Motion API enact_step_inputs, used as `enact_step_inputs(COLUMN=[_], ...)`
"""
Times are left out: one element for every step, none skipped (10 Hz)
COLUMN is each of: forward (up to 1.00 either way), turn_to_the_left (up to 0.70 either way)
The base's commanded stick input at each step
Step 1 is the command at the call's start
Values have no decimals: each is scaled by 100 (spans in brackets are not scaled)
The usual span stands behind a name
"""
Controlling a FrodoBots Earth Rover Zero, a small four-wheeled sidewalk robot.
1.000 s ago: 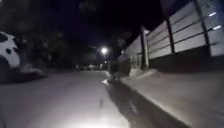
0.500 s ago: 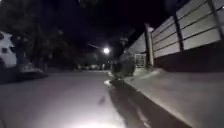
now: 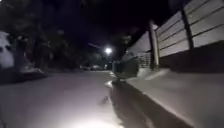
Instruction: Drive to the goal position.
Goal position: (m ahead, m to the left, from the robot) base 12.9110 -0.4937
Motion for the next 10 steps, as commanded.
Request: enact_step_inputs(forward=[70, 70, 70, 70, 70, 70, 70, 70, 70, 70], turn_to_the_left=[0, 0, 0, 0, 0, 0, 0, 0, 0, 0])
